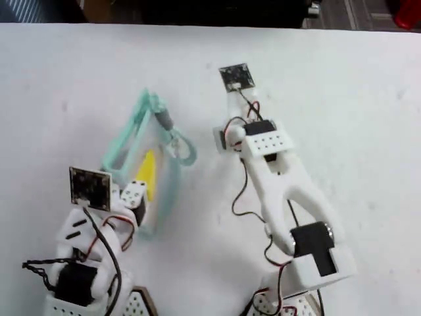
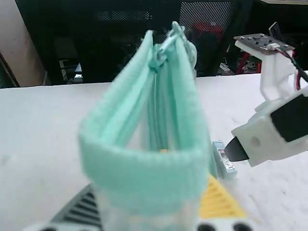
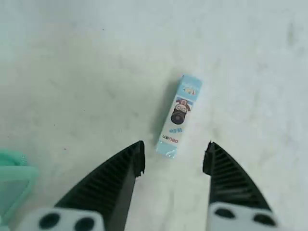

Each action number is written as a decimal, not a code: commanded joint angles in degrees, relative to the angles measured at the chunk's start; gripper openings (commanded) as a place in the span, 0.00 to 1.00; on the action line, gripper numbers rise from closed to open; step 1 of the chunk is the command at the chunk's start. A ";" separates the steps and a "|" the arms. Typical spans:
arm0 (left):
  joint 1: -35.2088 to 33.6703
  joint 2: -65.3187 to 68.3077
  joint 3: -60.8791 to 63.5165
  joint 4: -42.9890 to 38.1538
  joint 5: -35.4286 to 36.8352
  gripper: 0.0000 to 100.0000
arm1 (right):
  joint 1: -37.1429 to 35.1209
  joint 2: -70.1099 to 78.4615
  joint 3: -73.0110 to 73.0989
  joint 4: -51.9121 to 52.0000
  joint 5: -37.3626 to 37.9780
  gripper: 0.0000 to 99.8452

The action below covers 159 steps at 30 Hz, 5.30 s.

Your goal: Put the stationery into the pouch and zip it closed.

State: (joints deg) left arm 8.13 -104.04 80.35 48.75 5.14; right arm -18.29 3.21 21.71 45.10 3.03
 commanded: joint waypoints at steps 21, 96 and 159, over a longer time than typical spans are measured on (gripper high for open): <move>5.23 -0.40 -1.05 1.58 0.35 0.21 | 0.66 8.48 -2.37 -6.81 0.53 0.12; 7.87 -0.40 -0.70 1.67 0.00 0.21 | 32.04 -11.12 -14.68 53.58 60.84 0.02; 8.04 -0.40 -0.62 1.67 0.00 0.21 | 32.22 35.21 -45.36 33.89 35.52 0.02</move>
State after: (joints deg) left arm 15.08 -104.84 80.35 50.07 4.88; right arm 17.14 38.46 -17.05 80.62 41.10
